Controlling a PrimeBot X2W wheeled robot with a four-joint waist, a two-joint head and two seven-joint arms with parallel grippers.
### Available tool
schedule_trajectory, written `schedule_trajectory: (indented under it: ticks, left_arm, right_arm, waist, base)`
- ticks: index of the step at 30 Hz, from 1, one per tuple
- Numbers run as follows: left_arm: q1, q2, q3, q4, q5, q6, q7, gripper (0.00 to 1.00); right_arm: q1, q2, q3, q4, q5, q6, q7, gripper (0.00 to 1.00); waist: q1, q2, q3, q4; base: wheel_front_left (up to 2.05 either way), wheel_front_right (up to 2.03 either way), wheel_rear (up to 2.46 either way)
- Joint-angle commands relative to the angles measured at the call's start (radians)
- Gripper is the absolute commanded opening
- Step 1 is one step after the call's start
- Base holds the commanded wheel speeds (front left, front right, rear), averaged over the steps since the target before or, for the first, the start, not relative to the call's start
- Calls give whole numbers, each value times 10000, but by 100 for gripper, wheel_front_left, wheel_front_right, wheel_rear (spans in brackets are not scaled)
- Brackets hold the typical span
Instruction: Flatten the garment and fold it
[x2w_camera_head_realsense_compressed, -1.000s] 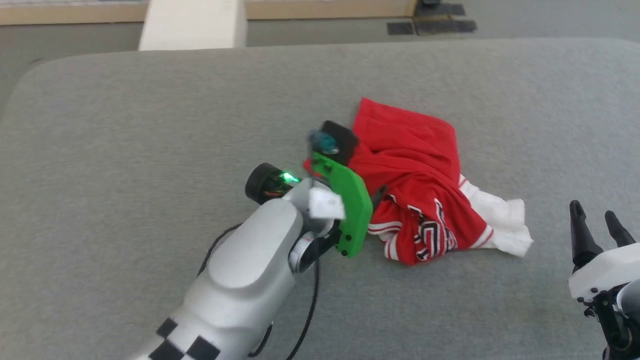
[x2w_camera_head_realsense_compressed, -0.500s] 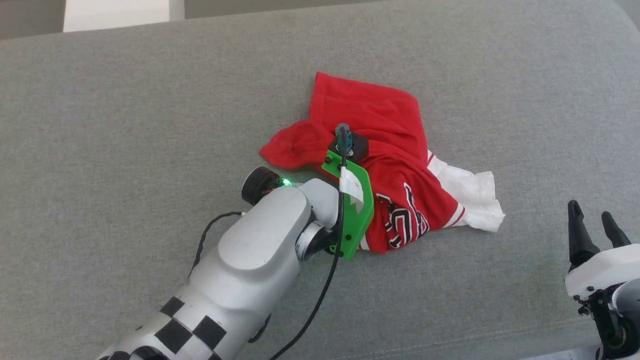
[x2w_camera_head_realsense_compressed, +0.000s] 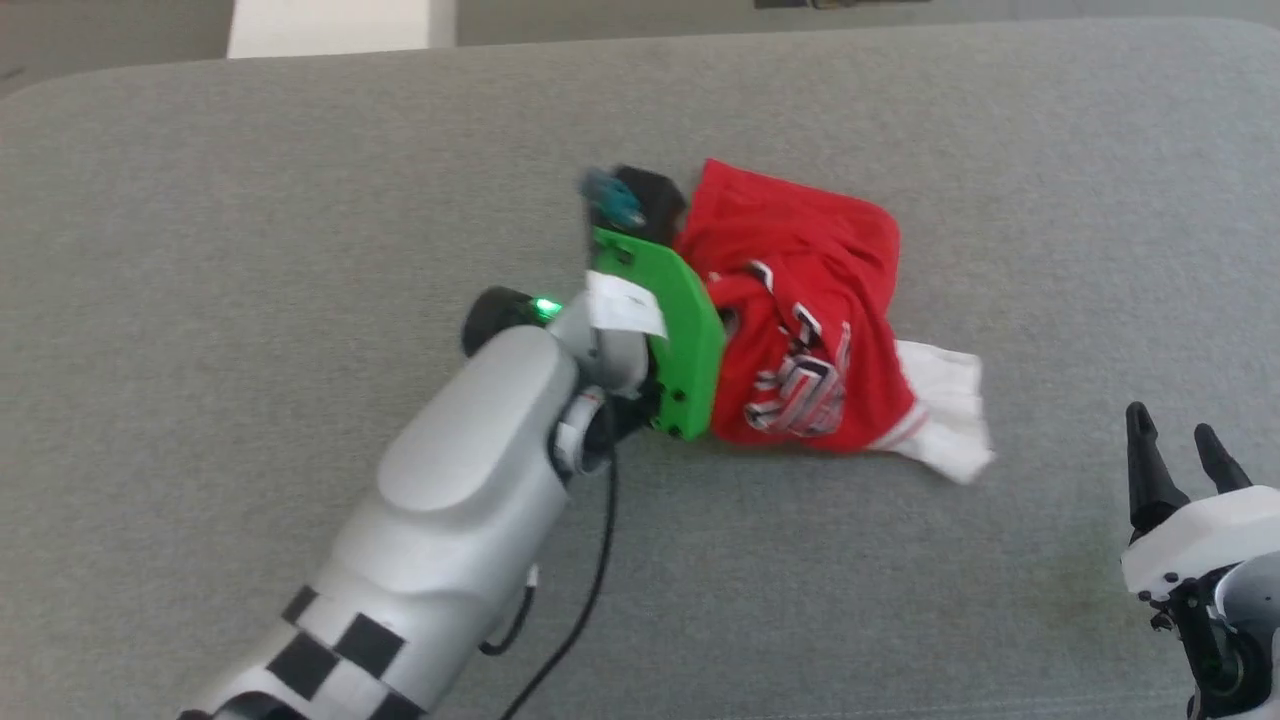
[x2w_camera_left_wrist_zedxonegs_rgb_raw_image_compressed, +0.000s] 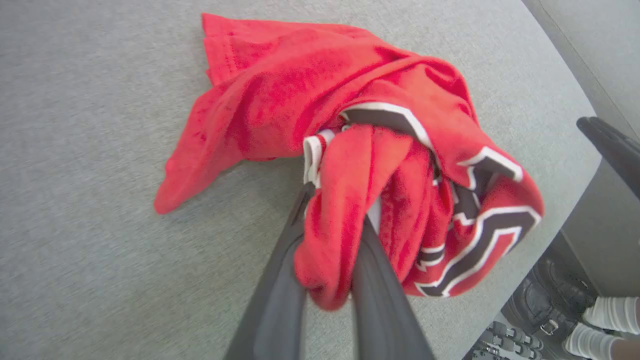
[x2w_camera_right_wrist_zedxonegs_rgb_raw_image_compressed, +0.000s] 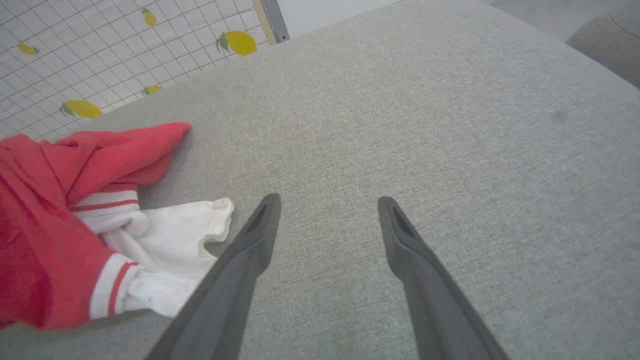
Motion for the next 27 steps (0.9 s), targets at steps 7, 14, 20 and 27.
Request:
schedule_trajectory:
  ticks: [7,14,20,27]
  left_arm:
    - [1840,1497,1854,-498,-790,1536,-769,0]
    - [4419,2044,2645,-986,-1712,2174,-768,0]
    - [5341,1776,3256,-1721,-2303,2155,-1515,100]
    - [5831,1945,4692,-3281,-2190,1257,-4476,100]
  right_arm:
    - [80,14,348,-180,-98,-13,186,100]
    - [246,14,509,-238,-127,-13,289,100]
    - [400,14,560,-275,-132,-13,378,100]
    - [490,14,688,-345,-120,-13,381,100]
  waist:
    - [0,-1,-743,892]
    - [0,-1,-829,1177]
    - [0,-1,-959,1382]
    - [0,-1,-1222,1448]
  base:
    - [0,0,0]
    - [0,0,0]
    - [0,0,0]
    - [0,0,0]
